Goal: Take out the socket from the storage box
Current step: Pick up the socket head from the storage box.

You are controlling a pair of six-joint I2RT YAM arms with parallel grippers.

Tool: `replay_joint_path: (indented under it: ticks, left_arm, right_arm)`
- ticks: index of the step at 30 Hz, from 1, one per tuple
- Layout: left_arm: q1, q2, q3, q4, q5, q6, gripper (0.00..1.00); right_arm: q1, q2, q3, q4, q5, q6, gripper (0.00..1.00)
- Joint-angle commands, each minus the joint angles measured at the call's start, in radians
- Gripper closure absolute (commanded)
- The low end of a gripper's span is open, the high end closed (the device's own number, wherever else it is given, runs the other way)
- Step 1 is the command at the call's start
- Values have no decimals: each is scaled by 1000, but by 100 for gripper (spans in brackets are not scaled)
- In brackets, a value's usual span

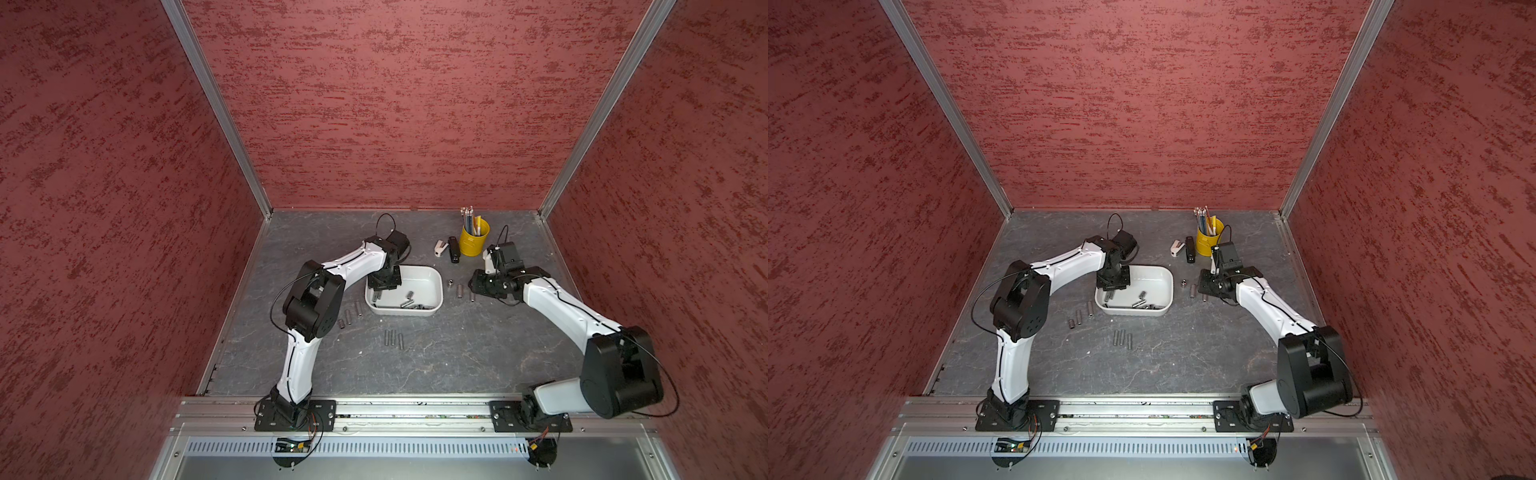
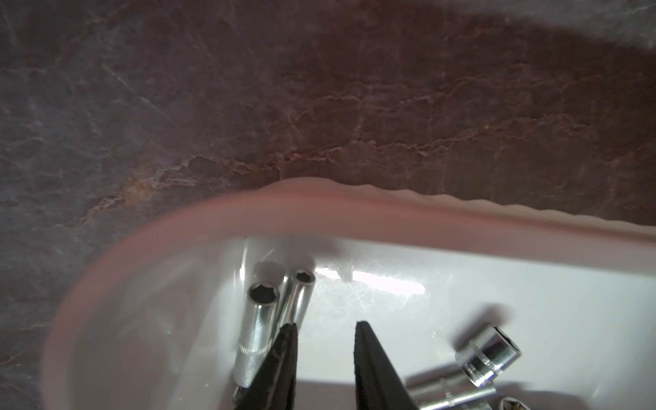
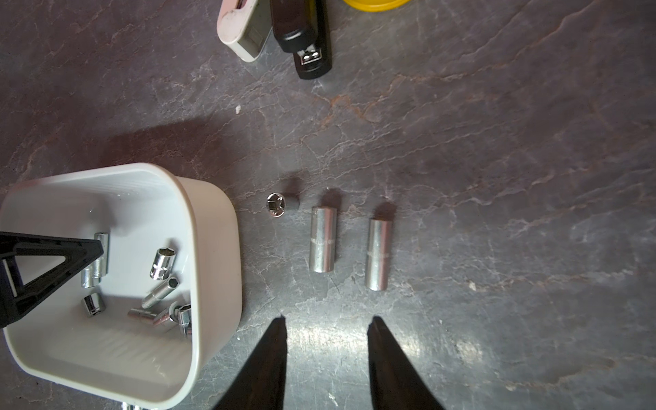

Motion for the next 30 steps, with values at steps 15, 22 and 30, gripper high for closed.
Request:
replay_joint_path:
  ticks: [15,22,30]
  left_arm:
    - [23,91,-45,83,38,-9,73]
    - [17,85,-41,81,45,-5,85]
    - [14,-4,10,47,40,24,94]
  right_arm:
    - [5,12,3,3,-22,-6,59]
    - [6,12,2,2,-26,-6,60]
    - [5,12,-3,3,-28,-6,60]
